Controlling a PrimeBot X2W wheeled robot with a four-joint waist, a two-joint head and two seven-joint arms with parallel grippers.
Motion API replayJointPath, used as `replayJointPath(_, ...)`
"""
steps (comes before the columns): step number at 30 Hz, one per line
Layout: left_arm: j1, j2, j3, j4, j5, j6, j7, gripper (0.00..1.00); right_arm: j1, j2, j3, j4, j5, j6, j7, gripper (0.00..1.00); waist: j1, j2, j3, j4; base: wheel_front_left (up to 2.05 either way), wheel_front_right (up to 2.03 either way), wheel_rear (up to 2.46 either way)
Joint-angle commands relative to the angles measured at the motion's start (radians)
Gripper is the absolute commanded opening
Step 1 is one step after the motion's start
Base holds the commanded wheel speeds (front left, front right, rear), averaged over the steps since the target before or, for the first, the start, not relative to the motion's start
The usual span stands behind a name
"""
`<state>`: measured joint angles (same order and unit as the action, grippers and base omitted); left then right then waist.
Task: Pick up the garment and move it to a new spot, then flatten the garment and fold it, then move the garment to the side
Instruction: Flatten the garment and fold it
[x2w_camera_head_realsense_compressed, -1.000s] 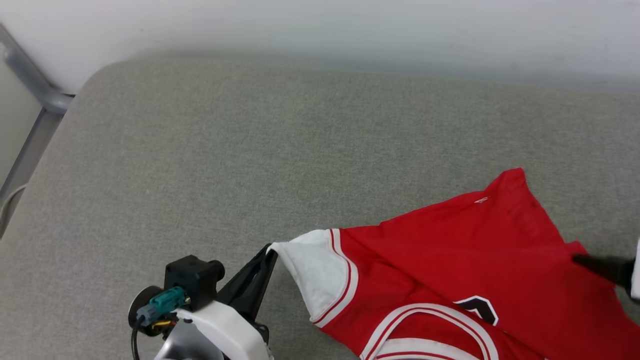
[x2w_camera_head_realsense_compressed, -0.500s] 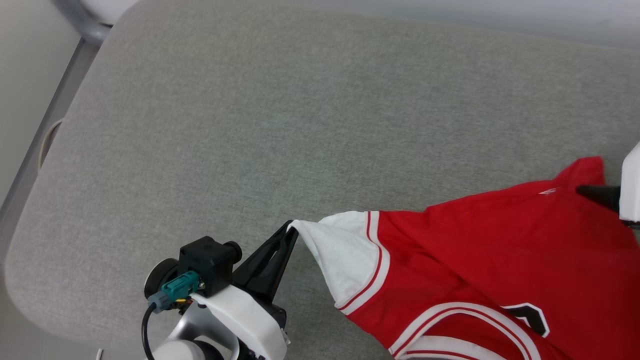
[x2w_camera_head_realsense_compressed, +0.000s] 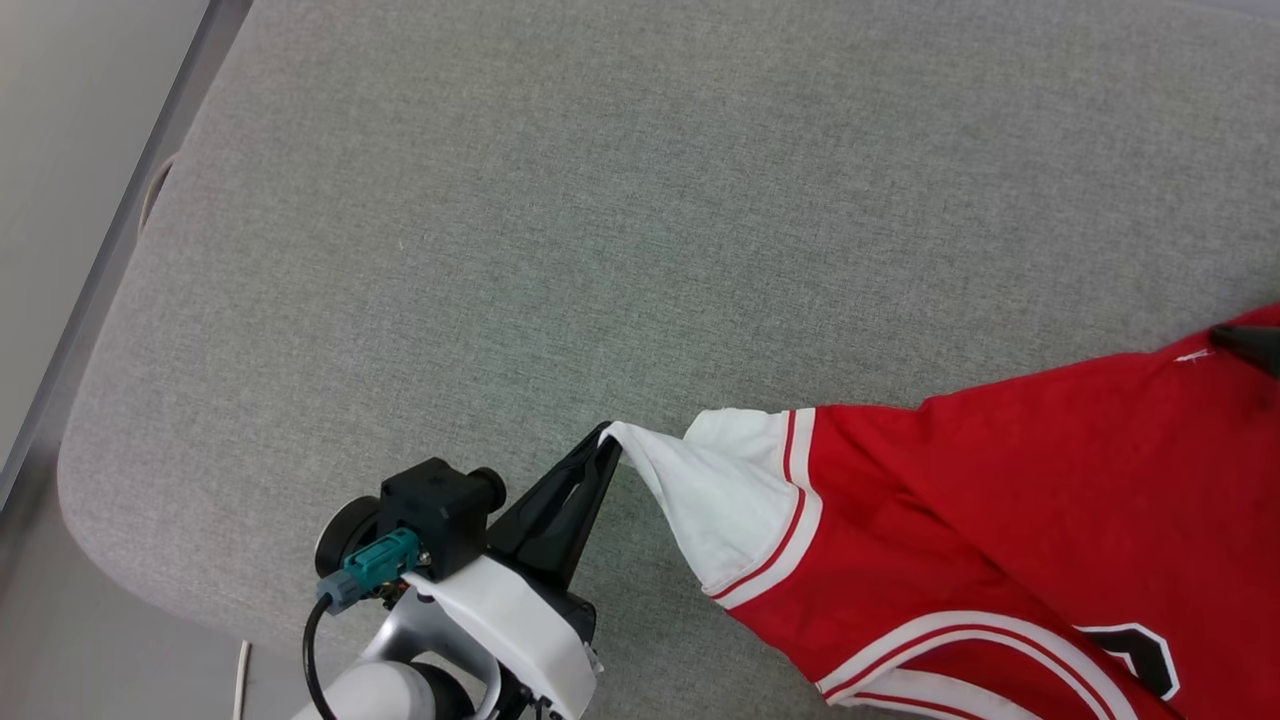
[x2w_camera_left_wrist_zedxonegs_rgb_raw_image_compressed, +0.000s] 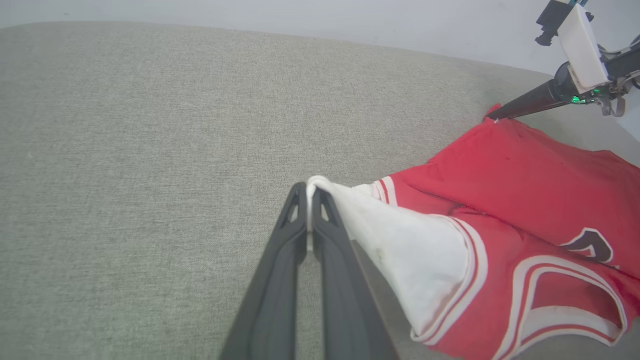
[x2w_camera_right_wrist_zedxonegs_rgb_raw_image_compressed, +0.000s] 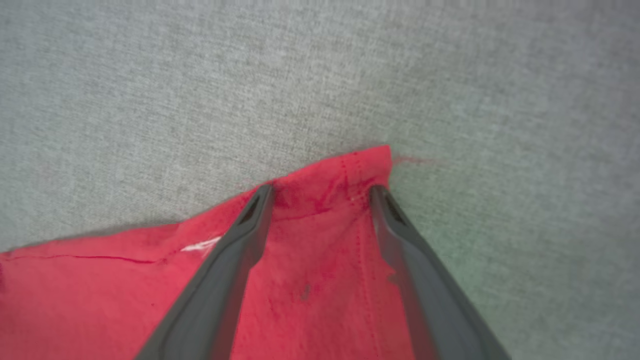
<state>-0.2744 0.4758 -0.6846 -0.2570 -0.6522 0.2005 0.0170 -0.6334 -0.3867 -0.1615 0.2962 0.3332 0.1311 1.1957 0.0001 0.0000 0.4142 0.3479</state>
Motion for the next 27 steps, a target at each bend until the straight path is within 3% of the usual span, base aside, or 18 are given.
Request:
replayJointPath(1,-0.014,-0.004,-0.002,0.006,0.006,-0.006,-0.007,0.00,0.019,0.017,0.022,0.039,-0.002,-0.001,-0.006,1.00,-0.0001,0.0000,0.008,0.007,0.00,0.00,0.00)
replayJointPath(6,-0.020,-0.009,-0.007,0.020,0.003,-0.013,-0.011,0.00,0.035,0.025,0.057,0.079,0.009,0.000,-0.028,1.00,-0.0001,0.0000,0.012,0.014,0.00,0.00,0.00)
replayJointPath(7,-0.020,-0.009,-0.008,0.024,0.002,-0.014,-0.011,0.00,0.036,0.026,0.061,0.086,0.012,0.000,-0.031,0.87,-0.0001,0.0000,0.009,0.015,0.00,0.00,0.00)
replayJointPath(8,-0.021,-0.009,-0.008,0.028,0.001,-0.013,-0.011,0.00,0.037,0.026,0.068,0.091,0.016,0.000,-0.036,0.00,-0.0001,0.0000,0.006,0.015,0.00,0.00,0.00)
replayJointPath(17,-0.007,0.003,-0.006,0.047,-0.002,-0.009,-0.014,0.00,0.026,0.008,0.094,0.114,0.064,-0.001,-0.163,0.00,-0.0001,0.0000,-0.074,-0.011,0.00,0.00,0.00)
replayJointPath(27,0.008,0.040,0.023,0.029,-0.002,0.018,-0.014,0.00,-0.023,-0.013,0.108,0.100,0.161,-0.001,-0.348,0.00,-0.0001,0.0000,-0.206,-0.092,0.00,0.00,0.00)
